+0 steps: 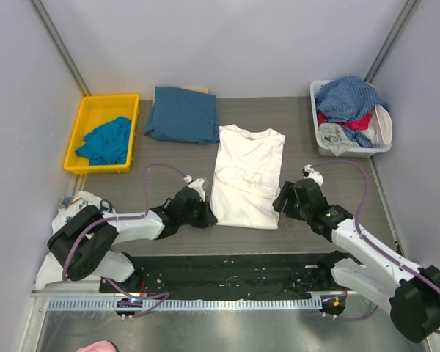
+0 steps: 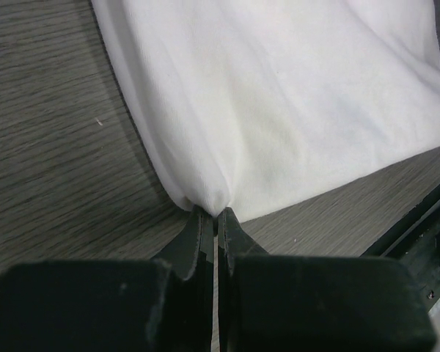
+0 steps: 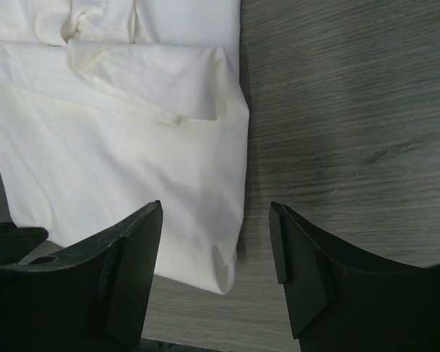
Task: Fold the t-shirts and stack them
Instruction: Fold the tshirt
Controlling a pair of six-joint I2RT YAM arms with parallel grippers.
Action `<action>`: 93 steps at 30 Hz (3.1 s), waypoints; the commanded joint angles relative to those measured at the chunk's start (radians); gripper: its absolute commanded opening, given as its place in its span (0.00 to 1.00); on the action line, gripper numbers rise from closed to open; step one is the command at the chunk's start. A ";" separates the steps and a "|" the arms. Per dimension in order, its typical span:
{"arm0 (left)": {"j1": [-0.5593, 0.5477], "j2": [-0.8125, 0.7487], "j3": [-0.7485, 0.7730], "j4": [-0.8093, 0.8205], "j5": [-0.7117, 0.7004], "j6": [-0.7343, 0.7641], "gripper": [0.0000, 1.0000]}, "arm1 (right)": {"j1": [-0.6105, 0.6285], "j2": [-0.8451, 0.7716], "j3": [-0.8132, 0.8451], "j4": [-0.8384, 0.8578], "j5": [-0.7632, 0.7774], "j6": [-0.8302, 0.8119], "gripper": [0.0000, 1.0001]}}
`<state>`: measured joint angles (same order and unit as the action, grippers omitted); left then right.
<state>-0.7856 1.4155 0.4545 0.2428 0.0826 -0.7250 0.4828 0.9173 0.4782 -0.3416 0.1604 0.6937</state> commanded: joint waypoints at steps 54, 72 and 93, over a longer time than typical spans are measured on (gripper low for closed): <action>-0.003 0.011 -0.011 -0.112 -0.020 0.039 0.00 | 0.129 -0.080 -0.179 0.043 -0.107 0.221 0.01; -0.262 -0.207 -0.053 -0.336 -0.222 -0.114 0.00 | 0.350 -0.147 -0.018 -0.308 0.030 0.377 0.01; -0.541 -0.423 0.168 -0.773 -0.720 -0.303 0.00 | 0.606 -0.147 0.166 -0.401 0.232 0.553 0.01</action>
<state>-1.3270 1.0046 0.5091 -0.4267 -0.4126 -1.0496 1.0847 0.7967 0.5987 -0.7891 0.2871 1.2060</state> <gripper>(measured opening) 0.024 0.040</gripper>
